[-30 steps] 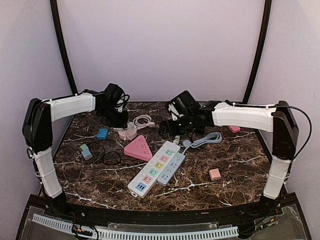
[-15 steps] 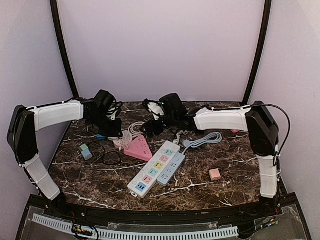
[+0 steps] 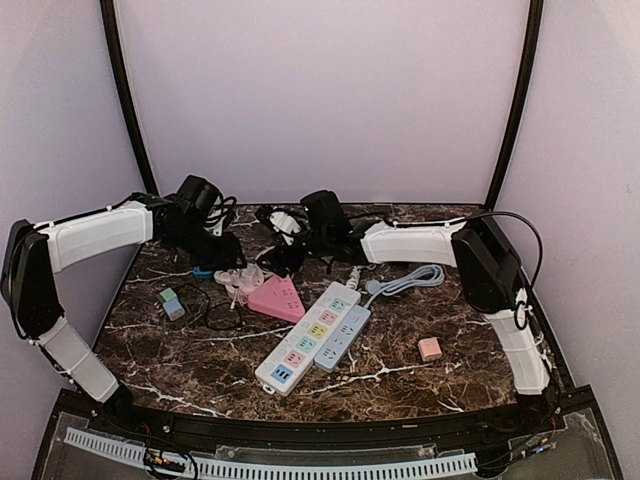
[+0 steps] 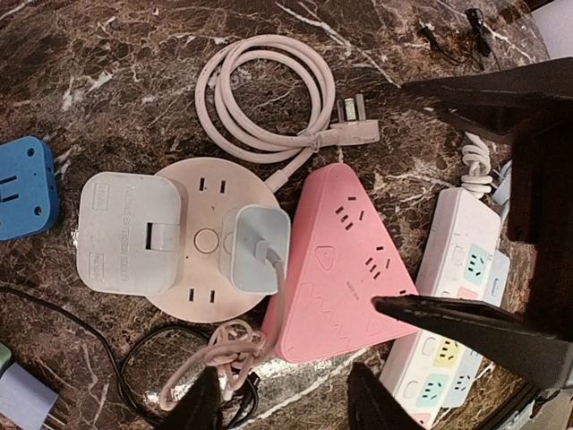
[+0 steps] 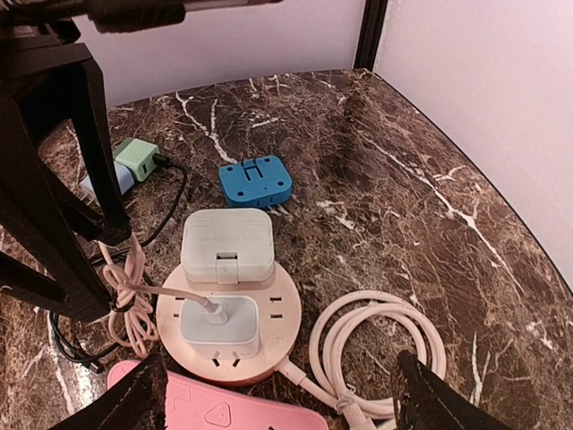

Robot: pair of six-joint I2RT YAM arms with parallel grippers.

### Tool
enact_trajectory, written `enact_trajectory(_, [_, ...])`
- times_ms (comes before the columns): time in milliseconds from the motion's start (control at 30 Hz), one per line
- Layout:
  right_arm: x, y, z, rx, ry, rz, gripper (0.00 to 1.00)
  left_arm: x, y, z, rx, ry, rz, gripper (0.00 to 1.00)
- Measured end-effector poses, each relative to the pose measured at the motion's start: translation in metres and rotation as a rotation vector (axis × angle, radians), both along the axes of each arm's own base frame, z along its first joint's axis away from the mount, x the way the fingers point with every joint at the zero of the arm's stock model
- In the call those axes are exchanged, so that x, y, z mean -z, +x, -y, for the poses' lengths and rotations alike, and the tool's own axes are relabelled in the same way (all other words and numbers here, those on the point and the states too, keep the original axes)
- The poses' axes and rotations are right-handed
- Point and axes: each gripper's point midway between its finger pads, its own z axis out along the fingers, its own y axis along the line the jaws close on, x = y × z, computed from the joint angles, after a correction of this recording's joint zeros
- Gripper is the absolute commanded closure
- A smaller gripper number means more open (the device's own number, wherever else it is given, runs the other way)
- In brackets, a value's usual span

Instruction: Pull the plug off the socket

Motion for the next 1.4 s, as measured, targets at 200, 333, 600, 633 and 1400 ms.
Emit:
enact_trajectory(200, [0.003, -0.002, -0.014, -0.056, -0.001, 0.014, 0.20, -0.035, 0.006, -0.011, -0.059, -0.076, 0.071, 0.43])
enact_trajectory(333, [0.014, -0.007, -0.018, -0.087, -0.032, -0.001, 0.22, -0.047, 0.015, -0.023, -0.118, -0.128, 0.087, 0.51])
enact_trajectory(600, [0.023, -0.007, -0.028, -0.097, -0.074, -0.047, 0.25, -0.024, 0.042, -0.038, -0.211, -0.286, -0.010, 0.68])
enact_trajectory(633, [0.024, -0.007, -0.030, -0.097, -0.078, -0.052, 0.25, -0.018, 0.045, -0.038, -0.221, -0.308, -0.029, 0.68])
enact_trajectory(1400, [0.065, -0.020, -0.047, -0.059, -0.138, -0.176, 0.43, 0.041, 0.072, -0.029, -0.261, -0.440, -0.172, 0.77])
